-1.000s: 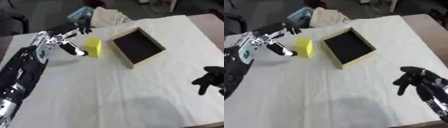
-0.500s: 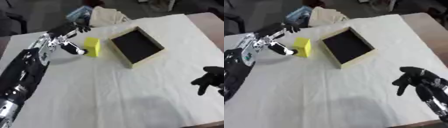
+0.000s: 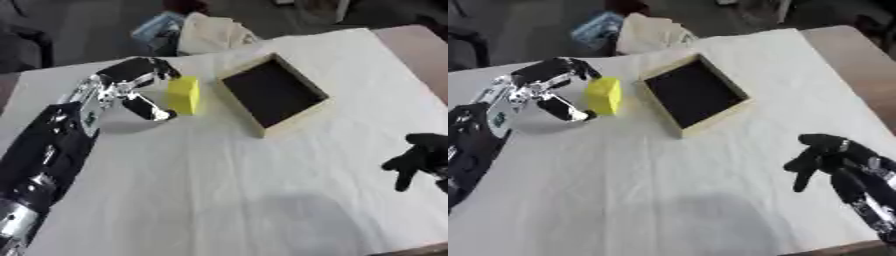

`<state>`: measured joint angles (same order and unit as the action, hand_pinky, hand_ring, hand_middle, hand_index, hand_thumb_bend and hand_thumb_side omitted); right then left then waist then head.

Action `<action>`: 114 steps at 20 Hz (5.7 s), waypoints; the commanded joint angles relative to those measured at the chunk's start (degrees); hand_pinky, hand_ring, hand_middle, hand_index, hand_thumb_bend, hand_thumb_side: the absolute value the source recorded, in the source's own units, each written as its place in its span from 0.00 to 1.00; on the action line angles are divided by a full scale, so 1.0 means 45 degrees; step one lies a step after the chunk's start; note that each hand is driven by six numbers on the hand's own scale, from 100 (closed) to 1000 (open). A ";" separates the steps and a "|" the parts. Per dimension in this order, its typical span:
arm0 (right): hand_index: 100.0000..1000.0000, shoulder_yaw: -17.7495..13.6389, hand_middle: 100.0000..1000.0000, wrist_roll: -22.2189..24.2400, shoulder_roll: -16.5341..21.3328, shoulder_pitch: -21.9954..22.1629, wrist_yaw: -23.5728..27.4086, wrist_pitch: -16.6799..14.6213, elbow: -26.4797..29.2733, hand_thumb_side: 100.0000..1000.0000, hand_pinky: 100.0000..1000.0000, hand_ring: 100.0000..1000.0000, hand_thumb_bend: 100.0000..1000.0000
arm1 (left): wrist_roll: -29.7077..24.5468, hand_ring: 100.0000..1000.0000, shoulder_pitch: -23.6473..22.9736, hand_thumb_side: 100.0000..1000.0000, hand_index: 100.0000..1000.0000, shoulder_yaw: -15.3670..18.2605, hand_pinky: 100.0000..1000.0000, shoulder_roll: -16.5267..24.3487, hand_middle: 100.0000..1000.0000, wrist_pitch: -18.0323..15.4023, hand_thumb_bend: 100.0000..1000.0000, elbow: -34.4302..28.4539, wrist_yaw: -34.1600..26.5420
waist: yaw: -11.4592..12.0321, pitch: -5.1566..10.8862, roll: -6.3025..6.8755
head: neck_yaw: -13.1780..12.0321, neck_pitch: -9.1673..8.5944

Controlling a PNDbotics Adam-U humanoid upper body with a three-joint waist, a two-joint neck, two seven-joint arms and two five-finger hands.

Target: Pick up objects on the table and place them in the box.

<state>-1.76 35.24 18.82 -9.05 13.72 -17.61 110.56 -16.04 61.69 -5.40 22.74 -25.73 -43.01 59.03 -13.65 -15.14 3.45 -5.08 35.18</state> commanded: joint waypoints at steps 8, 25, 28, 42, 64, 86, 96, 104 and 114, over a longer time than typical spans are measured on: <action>0.87 -0.0078 0.55 0.0012 0.0159 -0.0082 0.0115 -0.0011 0.0084 0.66 0.68 0.44 0.00 | 0.0880 0.38 0.0147 0.00 0.59 0.0157 0.68 0.0176 0.33 0.0381 0.29 -0.0828 -0.0855 | 0.0157 0.0310 -0.0063 | 0.0071 -0.0069; 0.87 0.0040 0.55 0.0118 0.0251 -0.0110 0.0309 0.0000 0.0072 0.66 0.68 0.44 0.00 | 0.0950 0.38 0.0536 0.00 0.59 -0.0888 0.68 -0.0088 0.33 0.0105 0.24 -0.2418 -0.3238 | 0.0037 0.0510 -0.0078 | 0.0087 -0.0108; 0.87 0.0115 0.55 0.0222 0.0240 -0.0162 0.0366 0.0010 0.0075 0.66 0.68 0.44 0.00 | 0.0930 0.38 0.0626 0.00 0.60 -0.1094 0.68 -0.0371 0.33 0.0020 0.26 -0.2584 -0.3220 | -0.0137 0.0501 -0.0067 | 0.0048 -0.0133; 0.87 0.0471 0.55 0.0697 0.0053 -0.0636 0.0574 0.0155 0.0064 0.66 0.68 0.44 0.00 | 0.1700 0.41 0.0518 0.00 0.62 -0.1400 0.68 -0.1306 0.35 -0.0190 0.35 -0.2217 -0.1038 | -0.0987 0.0175 0.0060 | -0.0010 -0.0334; 0.87 0.0361 0.55 0.0672 -0.0009 -0.0563 0.0528 0.0170 -0.0037 0.66 0.68 0.44 0.00 | 0.2096 0.52 0.0185 0.00 0.74 -0.1367 0.73 -0.1047 0.52 -0.0317 0.24 -0.2618 -0.1888 | -0.0626 0.0241 -0.0070 | 0.0246 -0.0178; 0.88 -0.0363 0.55 -0.0237 -0.0030 0.0135 0.0013 -0.0053 -0.0118 0.65 0.68 0.44 0.00 | 0.5125 0.47 -0.6143 0.21 0.71 -0.0355 0.76 0.1815 0.47 -0.0097 0.00 -1.0047 -0.6657 | 0.2082 0.0612 -0.0622 | 0.0926 0.0591; 0.87 -0.0515 0.54 -0.0498 -0.0164 0.0118 -0.0051 -0.0021 -0.0114 0.65 0.68 0.44 0.00 | 0.3796 0.49 -0.9206 0.43 0.72 0.0157 0.78 0.0517 0.49 0.1866 0.00 -1.3418 -0.8730 | 0.2414 0.0515 -0.0718 | 0.0895 0.0801; 0.88 -0.0620 0.55 -0.0629 -0.0128 0.0127 -0.0121 -0.0057 -0.0094 0.65 0.68 0.44 0.00 | 0.1552 0.50 -1.0287 0.60 0.73 0.0699 0.79 0.0075 0.50 0.3421 0.00 -1.4693 -1.1796 | 0.2543 0.0477 -0.0748 | 0.1073 0.0905; 0.90 0.0256 0.65 0.1096 0.1125 -0.0545 0.0148 -0.0438 -0.0337 0.76 0.65 0.39 0.00 | -0.0028 0.50 -1.0306 0.69 0.73 0.1272 0.79 0.0033 0.50 0.3915 0.00 -1.4812 -1.3575 | 0.2687 0.0541 -0.0841 | 0.1206 0.0996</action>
<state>-0.88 38.89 21.70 -10.99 13.78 -19.21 108.74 -15.77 14.68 -0.35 22.22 -8.14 -108.54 -1.48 -1.58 -13.67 -0.34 0.20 39.27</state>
